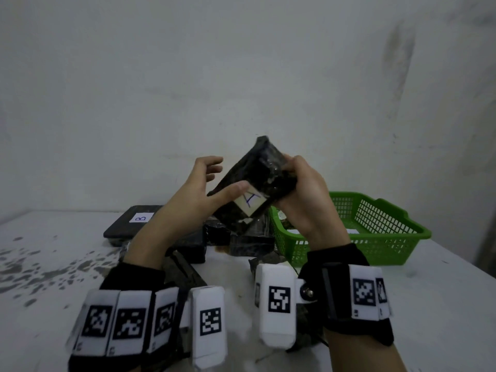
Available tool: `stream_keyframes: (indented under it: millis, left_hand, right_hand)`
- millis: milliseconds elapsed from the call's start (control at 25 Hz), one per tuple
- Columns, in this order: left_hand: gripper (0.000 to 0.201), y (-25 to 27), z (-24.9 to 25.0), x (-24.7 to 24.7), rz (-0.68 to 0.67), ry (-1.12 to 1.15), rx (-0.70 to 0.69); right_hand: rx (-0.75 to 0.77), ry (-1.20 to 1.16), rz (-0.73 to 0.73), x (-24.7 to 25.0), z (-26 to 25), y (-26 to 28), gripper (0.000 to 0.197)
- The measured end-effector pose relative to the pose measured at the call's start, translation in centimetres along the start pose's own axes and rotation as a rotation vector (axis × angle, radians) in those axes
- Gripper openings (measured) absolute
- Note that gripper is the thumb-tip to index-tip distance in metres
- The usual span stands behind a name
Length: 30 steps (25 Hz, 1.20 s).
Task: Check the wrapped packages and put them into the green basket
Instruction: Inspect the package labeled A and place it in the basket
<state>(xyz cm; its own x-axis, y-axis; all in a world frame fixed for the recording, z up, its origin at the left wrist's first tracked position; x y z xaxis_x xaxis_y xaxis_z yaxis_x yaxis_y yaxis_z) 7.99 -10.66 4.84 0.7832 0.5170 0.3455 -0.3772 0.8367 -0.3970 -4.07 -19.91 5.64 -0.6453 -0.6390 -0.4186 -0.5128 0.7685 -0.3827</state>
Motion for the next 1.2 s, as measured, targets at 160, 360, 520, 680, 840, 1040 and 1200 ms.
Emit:
stream_keyframes:
  millis: [160,360,520,680,840,1040,1200]
  left_hand:
    - [0.071,0.3,-1.5,1.0,-0.011,0.046,0.105]
    - [0.043,0.0,-0.6,1.0,0.083,0.306,0.063]
    - [0.027,-0.3,-0.8,1.2,0.147,0.333,0.075]
    - [0.026,-0.1,-0.6,1.0,0.146,0.256,0.056]
    - [0.035,-0.2,-0.4,1.5,0.181,0.255,0.017]
    - [0.042,-0.1,-0.3,1.4,0.208,0.304,0.034]
    - [0.083,0.1,-0.2,0.1,0.098,0.271,0.101]
  right_hand:
    - [-0.113,-0.358,0.085,1.4,0.1,0.1,0.024]
    - [-0.083,0.056,-0.023,1.0,-0.5,0.8,0.031]
    - [-0.034,0.361,0.018,1.4,-0.2,0.8,0.020]
    - [-0.039,0.438,-0.021,1.3,0.2,0.7,0.027]
    - [-0.039,0.507,-0.036,1.1,0.2,0.9,0.022]
    - [-0.053,0.497,-0.055,1.1,0.0,1.0,0.032]
    - [-0.057,0.352,0.001,0.9,0.0,0.9,0.036]
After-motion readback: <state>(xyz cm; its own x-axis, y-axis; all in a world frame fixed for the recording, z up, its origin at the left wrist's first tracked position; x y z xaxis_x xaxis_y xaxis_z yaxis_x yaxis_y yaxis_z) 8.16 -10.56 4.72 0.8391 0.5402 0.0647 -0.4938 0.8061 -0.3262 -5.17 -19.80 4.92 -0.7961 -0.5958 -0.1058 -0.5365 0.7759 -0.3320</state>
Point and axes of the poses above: each hand's wrist, its own y-axis away from the middle knuckle, its own x-axis out of the back of the hand, z = x × y, the point moved 7 cm from there along -y, towards the middle knuckle, and after that the axes turned 4 degrees about x, right-handed, at the moved point
